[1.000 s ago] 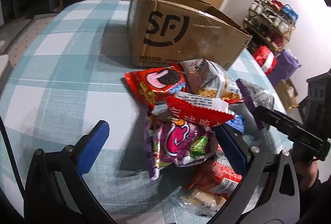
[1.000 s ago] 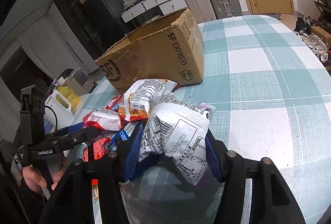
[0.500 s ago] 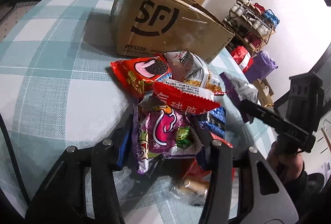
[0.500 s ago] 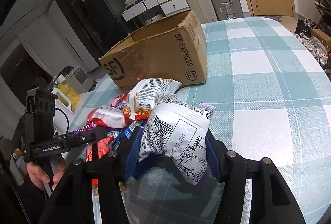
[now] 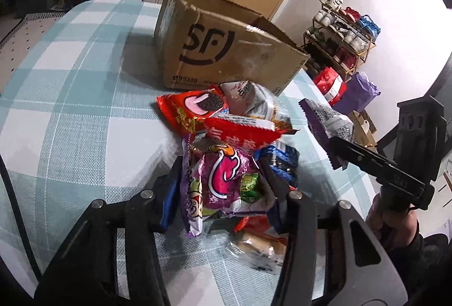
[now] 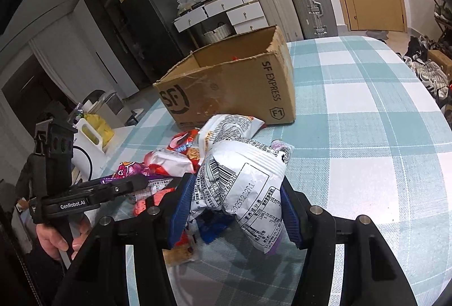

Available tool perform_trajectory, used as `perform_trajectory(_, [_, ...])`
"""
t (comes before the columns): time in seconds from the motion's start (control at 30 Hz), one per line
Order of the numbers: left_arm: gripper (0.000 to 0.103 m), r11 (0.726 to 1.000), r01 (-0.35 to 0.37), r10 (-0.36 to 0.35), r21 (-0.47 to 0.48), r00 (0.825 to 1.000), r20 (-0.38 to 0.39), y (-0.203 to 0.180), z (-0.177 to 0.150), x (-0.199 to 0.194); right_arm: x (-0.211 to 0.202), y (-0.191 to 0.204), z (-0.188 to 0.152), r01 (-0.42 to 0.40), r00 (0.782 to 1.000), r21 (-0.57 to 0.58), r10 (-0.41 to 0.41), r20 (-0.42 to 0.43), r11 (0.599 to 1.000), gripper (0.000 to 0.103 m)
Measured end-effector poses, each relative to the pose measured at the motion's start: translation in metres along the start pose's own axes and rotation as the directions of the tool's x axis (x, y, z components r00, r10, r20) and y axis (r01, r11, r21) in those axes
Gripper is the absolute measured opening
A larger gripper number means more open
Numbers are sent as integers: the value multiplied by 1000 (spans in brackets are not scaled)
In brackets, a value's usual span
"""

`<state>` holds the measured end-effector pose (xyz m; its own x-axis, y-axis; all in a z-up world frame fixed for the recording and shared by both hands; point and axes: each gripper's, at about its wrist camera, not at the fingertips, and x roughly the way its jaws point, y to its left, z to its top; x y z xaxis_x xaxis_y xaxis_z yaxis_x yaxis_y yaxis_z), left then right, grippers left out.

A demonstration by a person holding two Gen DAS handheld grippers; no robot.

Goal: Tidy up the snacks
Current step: 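Grasp the purple-and-pink snack bag with the left gripper while the right gripper holds its bag, then carry both bags over the cardboard box with both grippers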

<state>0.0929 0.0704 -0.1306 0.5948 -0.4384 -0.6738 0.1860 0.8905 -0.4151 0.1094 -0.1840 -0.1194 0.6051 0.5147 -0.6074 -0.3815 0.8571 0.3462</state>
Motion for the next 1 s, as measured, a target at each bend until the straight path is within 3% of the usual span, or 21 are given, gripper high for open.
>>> perform_trajectory(0.6, [47,998,31,-37,62,995,95,-32,15,-61,-28,33,14,-36,998,-61,40,58,997,58])
perform_trajectory(1.0, [47,992,25,-42,125,990,133,-62,48,-83,-45,54,51,-69,992,-135,83,99,988,58])
